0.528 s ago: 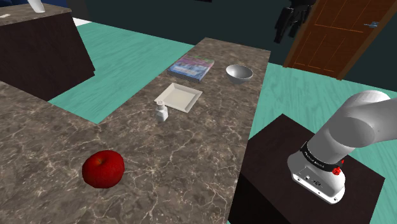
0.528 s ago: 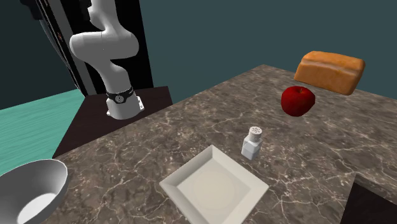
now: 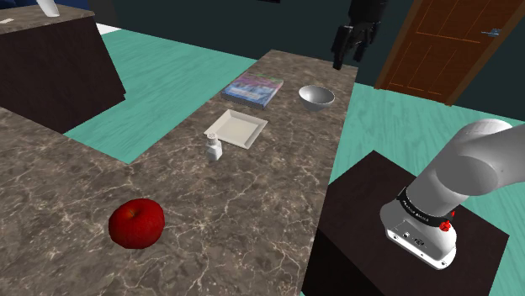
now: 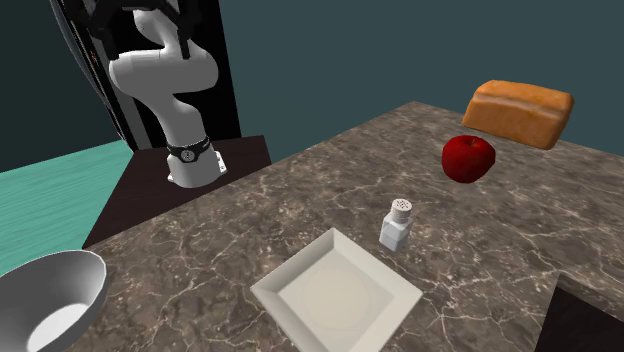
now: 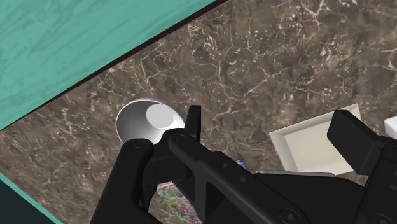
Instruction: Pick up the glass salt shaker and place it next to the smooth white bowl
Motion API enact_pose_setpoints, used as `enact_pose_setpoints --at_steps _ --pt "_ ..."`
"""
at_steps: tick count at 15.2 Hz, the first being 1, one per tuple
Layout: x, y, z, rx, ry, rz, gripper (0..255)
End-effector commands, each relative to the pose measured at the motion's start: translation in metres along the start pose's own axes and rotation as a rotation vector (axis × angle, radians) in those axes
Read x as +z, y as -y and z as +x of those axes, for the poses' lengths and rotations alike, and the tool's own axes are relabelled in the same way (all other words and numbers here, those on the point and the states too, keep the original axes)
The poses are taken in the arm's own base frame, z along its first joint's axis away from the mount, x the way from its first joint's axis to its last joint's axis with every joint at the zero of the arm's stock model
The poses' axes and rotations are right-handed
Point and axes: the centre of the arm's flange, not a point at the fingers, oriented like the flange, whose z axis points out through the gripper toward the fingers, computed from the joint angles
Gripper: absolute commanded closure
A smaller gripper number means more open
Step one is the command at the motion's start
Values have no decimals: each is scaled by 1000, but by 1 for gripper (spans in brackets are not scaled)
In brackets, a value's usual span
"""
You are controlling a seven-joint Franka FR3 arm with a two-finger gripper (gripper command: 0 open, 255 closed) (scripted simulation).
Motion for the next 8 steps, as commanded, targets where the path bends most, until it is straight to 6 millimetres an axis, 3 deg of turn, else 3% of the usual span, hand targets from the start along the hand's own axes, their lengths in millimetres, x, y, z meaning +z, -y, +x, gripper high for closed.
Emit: enact_pose_setpoints --at_steps 1,8 --pt "10 22 9 3 3 3 0" --pt "47 97 49 9 14 8 0"
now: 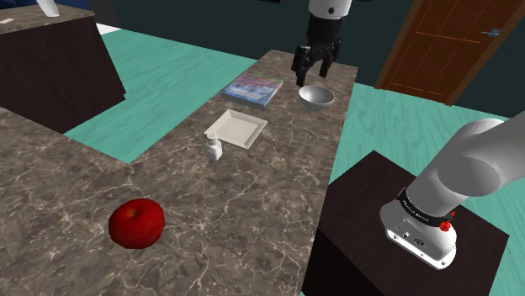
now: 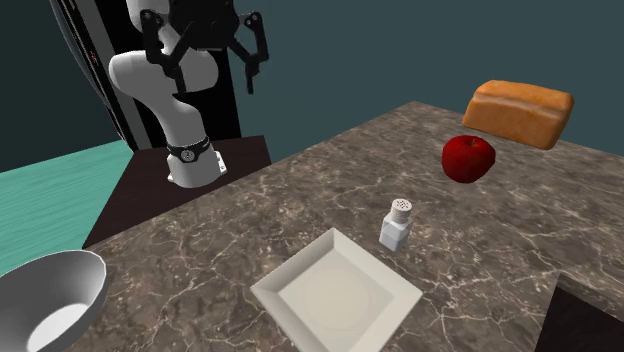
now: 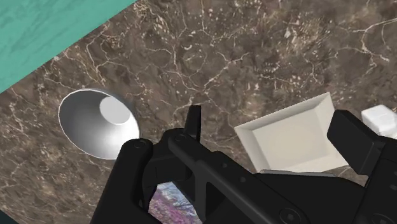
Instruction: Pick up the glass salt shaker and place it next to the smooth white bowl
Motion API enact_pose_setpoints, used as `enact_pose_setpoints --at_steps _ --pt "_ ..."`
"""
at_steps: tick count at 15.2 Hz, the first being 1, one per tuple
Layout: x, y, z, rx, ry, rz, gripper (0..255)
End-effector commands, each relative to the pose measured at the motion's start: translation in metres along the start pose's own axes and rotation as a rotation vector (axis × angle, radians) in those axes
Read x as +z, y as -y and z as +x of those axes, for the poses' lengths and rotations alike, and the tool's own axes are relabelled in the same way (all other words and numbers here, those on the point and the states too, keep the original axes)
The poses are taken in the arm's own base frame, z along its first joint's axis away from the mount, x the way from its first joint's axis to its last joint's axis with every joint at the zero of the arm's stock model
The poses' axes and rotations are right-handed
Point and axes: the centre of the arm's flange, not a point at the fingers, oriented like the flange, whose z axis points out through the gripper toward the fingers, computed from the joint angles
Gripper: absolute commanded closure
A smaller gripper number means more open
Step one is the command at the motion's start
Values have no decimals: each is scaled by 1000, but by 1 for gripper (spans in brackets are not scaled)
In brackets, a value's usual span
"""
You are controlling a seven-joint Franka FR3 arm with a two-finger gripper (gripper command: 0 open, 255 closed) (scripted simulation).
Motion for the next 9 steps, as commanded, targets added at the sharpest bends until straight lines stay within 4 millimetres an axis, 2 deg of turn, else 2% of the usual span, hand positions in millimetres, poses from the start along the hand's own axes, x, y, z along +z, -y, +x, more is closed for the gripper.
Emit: enact_pose_setpoints --at_steps 1,9 --pt "9 24 11 3 3 3 0" --pt "52 109 56 9 16 9 0"
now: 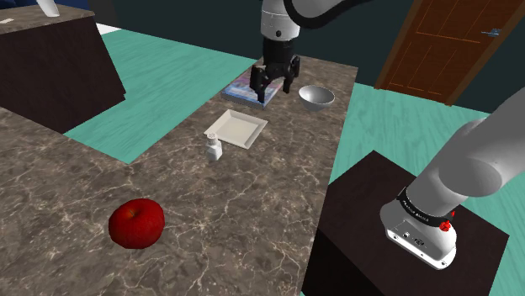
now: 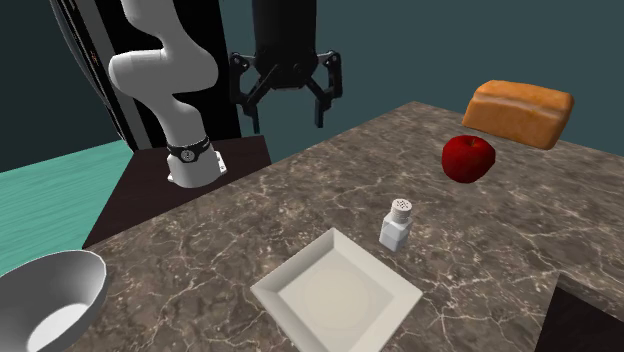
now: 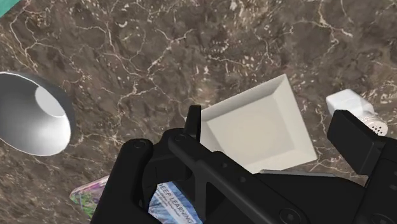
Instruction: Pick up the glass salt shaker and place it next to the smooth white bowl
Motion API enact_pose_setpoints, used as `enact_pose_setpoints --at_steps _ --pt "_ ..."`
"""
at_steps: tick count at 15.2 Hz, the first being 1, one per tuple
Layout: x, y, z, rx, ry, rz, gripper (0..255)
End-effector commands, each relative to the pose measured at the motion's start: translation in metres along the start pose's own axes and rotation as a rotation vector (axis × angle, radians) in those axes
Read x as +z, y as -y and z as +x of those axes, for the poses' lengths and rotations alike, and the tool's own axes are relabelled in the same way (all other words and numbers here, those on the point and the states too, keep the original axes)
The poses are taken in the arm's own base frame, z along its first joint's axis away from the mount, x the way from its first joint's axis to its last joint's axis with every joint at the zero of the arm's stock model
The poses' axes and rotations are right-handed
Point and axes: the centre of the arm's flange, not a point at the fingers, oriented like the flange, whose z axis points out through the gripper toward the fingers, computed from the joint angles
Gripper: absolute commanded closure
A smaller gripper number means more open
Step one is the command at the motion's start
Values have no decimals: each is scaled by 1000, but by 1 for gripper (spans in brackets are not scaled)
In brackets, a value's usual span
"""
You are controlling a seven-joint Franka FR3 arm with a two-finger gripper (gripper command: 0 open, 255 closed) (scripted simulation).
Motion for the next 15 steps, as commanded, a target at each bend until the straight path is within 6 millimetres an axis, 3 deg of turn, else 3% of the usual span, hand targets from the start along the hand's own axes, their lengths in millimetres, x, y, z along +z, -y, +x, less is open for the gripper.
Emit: enact_pose_setpoints --at_steps 1,15 --pt "14 26 13 3 3 3 0" --pt "86 172 90 14 26 13 0"
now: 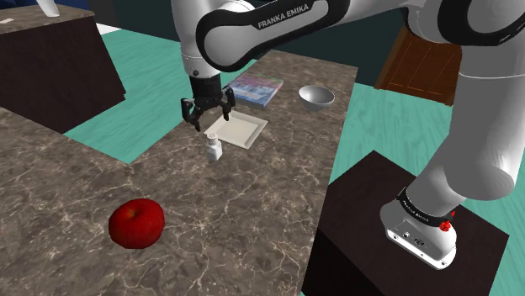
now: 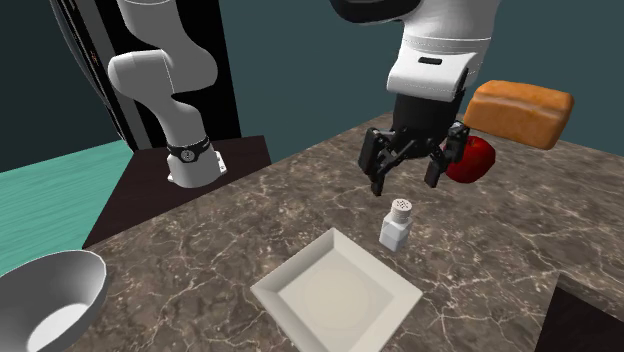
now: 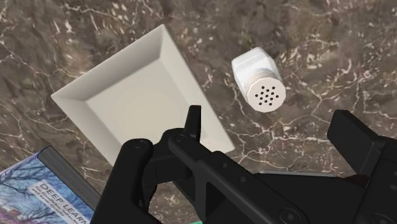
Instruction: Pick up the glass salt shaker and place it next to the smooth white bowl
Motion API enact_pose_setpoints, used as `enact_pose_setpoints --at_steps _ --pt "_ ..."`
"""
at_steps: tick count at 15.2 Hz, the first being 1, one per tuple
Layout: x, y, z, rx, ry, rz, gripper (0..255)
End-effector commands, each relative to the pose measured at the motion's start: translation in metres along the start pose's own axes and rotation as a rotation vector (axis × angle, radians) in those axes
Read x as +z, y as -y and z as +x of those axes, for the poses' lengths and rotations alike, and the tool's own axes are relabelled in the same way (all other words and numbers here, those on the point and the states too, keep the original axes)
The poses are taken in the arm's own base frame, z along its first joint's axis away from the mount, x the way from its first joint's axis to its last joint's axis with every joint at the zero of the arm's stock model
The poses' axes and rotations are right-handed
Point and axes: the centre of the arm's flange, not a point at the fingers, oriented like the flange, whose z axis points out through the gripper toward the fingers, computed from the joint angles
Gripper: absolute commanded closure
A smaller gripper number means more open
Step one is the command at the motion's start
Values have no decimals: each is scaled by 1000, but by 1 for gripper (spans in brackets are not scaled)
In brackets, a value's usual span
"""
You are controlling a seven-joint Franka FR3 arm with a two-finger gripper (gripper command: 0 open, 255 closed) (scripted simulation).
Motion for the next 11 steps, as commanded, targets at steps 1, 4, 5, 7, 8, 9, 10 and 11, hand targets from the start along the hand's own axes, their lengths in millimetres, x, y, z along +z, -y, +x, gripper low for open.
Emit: enact_pose_setpoints --at_steps 1,4,5,7,8,9,10,11 --pt "10 9 5 2 1 0 0" --pt "26 9 5 2 1 0 0" --pt "31 9 5 2 1 0 0" --pt "41 9 5 2 1 0 0" --pt "44 9 5 2 1 0 0" --pt "44 9 5 2 1 0 0" --pt "44 9 5 2 1 0 0" --pt "44 9 5 2 1 0 0"
